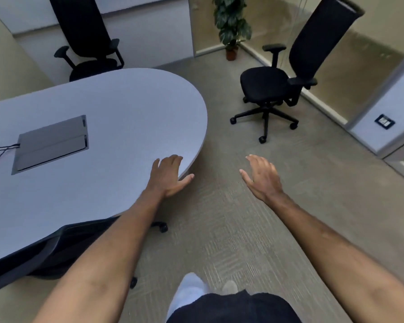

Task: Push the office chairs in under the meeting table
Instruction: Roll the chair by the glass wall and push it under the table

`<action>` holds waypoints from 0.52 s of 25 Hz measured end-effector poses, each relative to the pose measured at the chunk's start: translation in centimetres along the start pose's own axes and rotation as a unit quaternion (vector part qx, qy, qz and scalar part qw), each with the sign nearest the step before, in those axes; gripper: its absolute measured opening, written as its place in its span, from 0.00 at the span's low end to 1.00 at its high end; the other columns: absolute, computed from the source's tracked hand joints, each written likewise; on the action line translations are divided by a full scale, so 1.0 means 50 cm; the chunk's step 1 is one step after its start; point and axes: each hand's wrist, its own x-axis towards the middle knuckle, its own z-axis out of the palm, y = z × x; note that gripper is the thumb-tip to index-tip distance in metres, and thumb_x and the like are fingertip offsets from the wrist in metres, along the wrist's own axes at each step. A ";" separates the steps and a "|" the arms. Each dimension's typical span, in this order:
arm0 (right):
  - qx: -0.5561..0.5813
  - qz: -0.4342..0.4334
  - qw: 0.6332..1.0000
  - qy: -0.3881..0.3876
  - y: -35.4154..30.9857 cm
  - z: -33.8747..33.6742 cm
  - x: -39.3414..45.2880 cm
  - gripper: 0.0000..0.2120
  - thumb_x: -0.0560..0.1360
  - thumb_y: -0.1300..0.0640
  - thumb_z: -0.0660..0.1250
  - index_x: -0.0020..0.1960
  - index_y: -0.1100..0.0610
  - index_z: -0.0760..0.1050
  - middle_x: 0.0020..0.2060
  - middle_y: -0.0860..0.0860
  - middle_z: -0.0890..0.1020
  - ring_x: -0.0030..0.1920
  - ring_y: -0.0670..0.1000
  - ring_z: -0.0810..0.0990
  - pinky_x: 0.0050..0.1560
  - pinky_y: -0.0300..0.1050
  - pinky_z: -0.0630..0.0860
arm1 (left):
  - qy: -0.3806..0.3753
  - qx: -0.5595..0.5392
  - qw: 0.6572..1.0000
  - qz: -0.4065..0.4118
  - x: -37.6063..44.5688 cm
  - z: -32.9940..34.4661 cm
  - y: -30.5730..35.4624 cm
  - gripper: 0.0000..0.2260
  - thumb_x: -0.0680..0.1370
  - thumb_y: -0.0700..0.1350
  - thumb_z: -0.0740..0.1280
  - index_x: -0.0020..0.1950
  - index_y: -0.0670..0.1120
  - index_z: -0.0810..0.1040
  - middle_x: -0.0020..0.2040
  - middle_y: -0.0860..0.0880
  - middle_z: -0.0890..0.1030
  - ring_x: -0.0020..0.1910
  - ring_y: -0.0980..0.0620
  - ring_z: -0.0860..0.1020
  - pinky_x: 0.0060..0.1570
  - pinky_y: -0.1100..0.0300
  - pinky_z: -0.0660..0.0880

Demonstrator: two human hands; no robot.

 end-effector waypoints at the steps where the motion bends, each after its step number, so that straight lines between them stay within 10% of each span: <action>1: -0.002 0.015 1.000 0.005 0.032 -0.014 0.016 0.26 0.84 0.45 0.65 0.77 0.58 0.71 0.76 0.56 0.74 0.77 0.58 0.71 0.75 0.57 0.66 | 0.001 -0.001 1.000 0.005 0.038 0.005 0.024 0.33 0.82 0.66 0.61 0.81 0.46 0.66 0.80 0.46 0.69 0.78 0.44 0.67 0.80 0.39 0.54; 13: -0.039 0.133 0.990 0.033 0.393 -0.125 0.351 0.27 0.85 0.43 0.62 0.79 0.56 0.69 0.76 0.55 0.74 0.76 0.57 0.71 0.76 0.56 0.66 | 0.009 0.040 0.994 0.100 0.645 0.050 0.276 0.37 0.83 0.67 0.57 0.83 0.44 0.61 0.83 0.43 0.64 0.81 0.44 0.63 0.81 0.38 0.52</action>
